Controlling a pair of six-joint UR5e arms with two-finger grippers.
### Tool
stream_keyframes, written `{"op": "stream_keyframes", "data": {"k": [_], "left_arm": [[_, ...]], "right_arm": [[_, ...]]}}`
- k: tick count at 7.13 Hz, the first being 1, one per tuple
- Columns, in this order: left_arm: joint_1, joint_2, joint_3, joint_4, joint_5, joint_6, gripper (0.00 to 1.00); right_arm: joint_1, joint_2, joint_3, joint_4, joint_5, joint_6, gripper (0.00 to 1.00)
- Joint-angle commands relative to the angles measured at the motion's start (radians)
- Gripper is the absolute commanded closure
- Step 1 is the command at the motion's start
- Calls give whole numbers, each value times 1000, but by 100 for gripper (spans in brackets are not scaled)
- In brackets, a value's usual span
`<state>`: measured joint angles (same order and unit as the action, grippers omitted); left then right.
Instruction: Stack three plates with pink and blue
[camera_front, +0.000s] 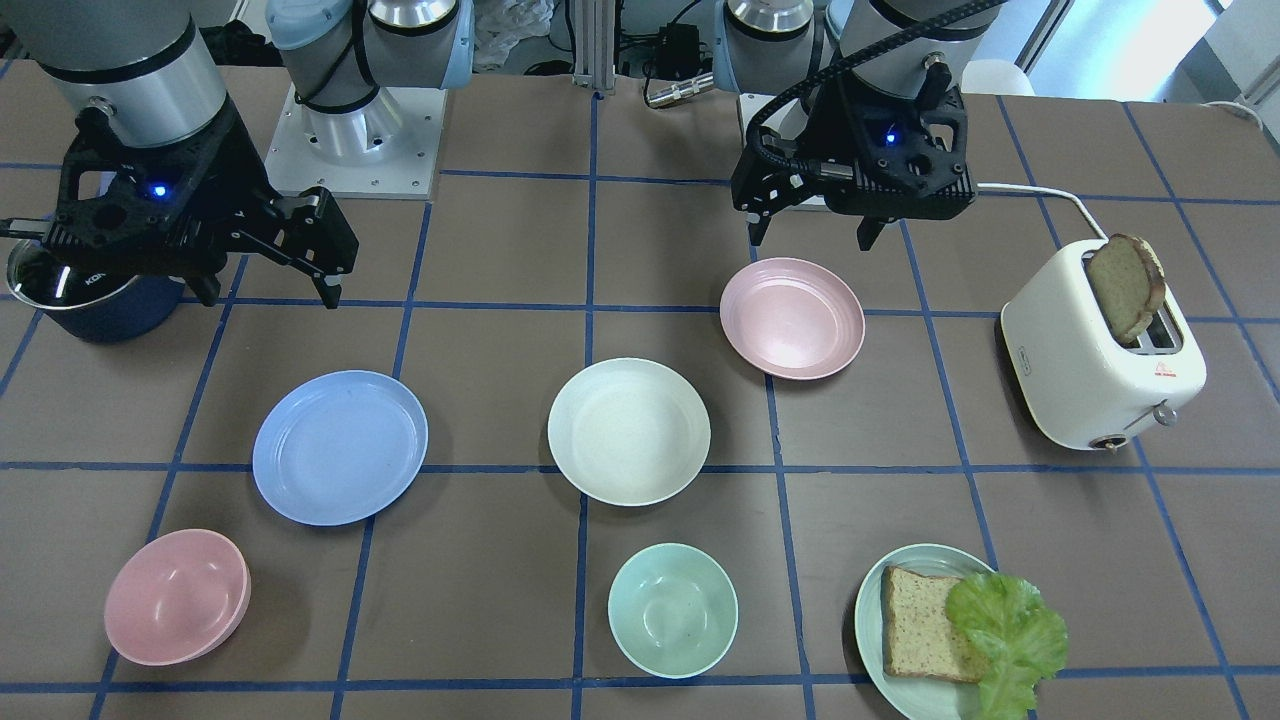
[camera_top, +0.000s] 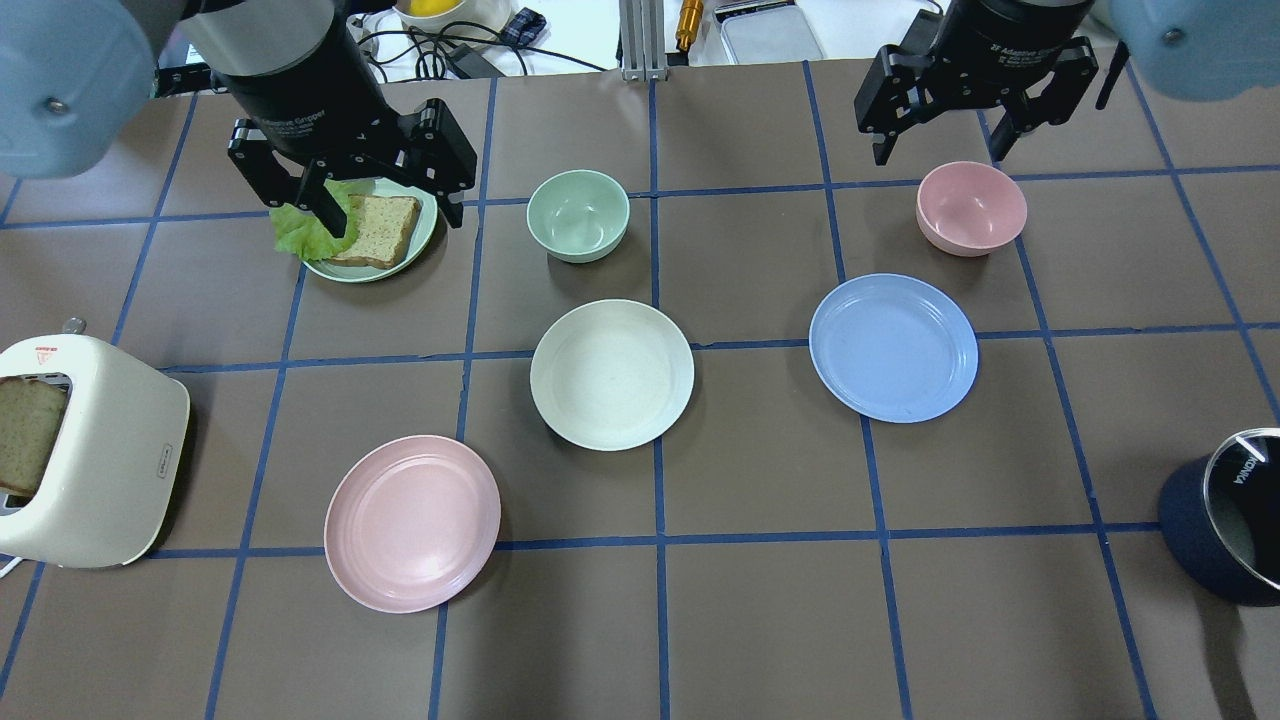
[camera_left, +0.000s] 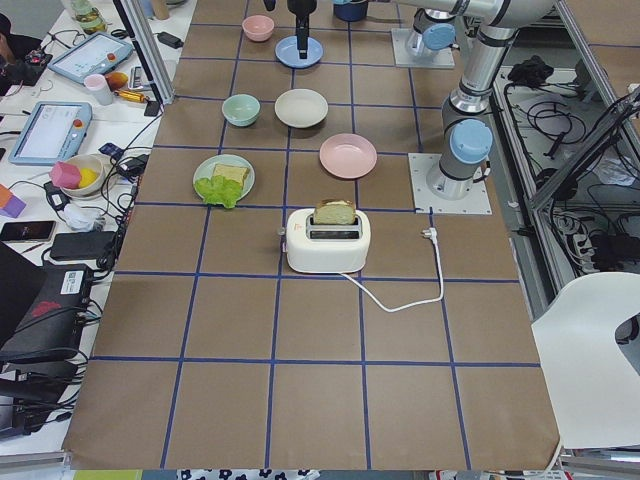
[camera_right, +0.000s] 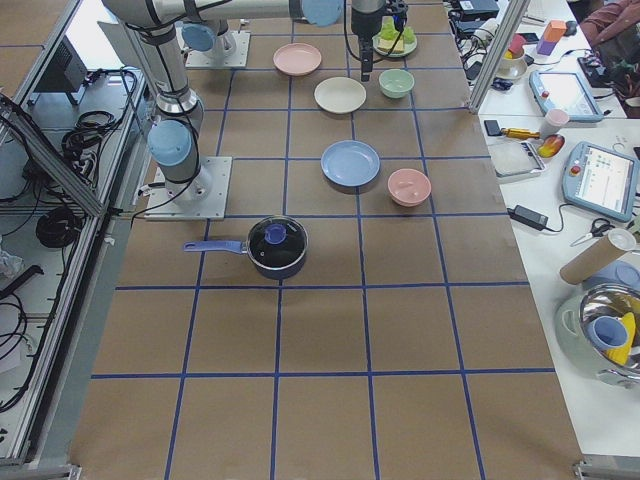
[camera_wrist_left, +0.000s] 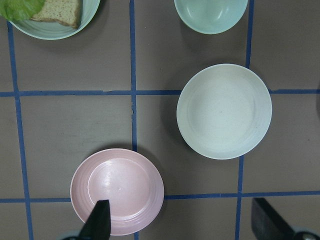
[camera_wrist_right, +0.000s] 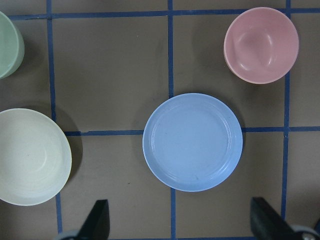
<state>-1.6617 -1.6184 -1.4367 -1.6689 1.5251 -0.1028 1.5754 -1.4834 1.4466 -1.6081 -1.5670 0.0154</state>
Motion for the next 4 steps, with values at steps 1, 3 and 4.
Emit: {"op": "stream_keyframes", "data": {"k": [1,3,4], "left_arm": [[-1,0,-2,0,3,0,0],[-3,0,-1,-2,7,5,0],[-3,0,2,-2,9,5,0]], "right_arm": [[-2,0,11,-1,2,-12,0],[-23,0,43,-19,5,-21,0],[-44,2,75,-19,8,-43,0]]}}
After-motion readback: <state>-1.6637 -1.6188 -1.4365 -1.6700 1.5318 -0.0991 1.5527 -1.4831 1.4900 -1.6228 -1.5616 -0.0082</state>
